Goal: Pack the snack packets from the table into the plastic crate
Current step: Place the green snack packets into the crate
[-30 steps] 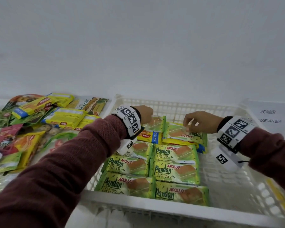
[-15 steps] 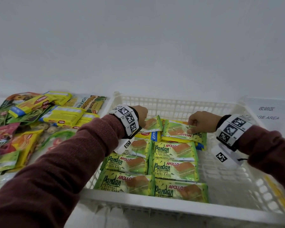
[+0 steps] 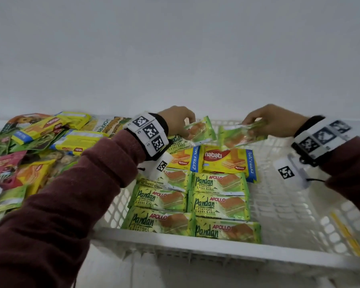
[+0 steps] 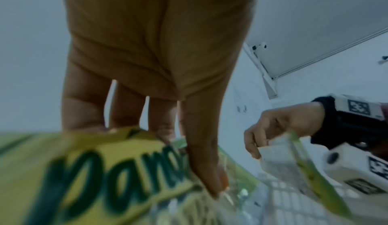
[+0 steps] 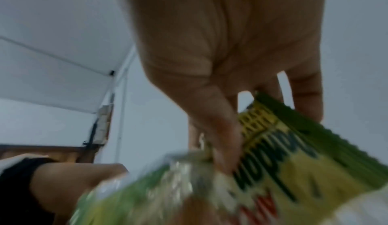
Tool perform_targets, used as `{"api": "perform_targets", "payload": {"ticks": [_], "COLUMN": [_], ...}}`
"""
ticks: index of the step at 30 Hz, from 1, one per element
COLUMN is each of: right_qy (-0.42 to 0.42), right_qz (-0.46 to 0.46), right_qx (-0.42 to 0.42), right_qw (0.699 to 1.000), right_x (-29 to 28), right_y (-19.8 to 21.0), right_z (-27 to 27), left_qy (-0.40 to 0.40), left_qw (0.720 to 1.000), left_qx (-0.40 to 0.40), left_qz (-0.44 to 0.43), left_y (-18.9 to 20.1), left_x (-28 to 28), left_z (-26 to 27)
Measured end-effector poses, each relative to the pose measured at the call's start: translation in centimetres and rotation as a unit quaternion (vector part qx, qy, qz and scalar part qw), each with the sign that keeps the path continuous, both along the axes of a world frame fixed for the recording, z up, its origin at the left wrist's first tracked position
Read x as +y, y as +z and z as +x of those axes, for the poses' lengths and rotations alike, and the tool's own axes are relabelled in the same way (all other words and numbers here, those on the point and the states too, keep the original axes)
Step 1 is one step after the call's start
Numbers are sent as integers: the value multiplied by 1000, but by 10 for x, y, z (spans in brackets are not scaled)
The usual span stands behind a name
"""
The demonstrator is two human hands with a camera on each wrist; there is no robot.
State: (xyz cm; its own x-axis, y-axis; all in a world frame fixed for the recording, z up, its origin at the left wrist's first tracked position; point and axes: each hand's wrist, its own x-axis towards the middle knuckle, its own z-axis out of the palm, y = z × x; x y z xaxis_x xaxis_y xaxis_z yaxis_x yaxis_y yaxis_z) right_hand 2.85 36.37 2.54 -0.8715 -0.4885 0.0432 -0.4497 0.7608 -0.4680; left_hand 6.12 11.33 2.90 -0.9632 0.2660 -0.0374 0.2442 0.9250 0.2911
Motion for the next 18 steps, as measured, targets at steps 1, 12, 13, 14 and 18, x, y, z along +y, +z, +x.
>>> {"api": "perform_targets", "payload": {"ticks": [1,12,13,14,18], "right_qy": [14,327,340,358,415], "right_qz": [20,325,348,363,332], "right_qx": [-7,272,270,266,255], "right_qw": [1000,845,831,818,808], "right_x": [2,-64,-68,-73,-80], "right_y": [11,-13,-24,-33,-51], "right_z": [4,94,94,95,103], "left_qy": [-9,-121,-130,-139,-163], "left_qw": [1000,931,917,908,901], "left_qx": [-9,-275,-290,-289,-222], "left_qz": [-3,-210,-240,-270,-334], "left_y": [4,-20,-26,-33,-47], "left_x": [0,9,11,11,9], "left_z": [5,47,51,53,59]}}
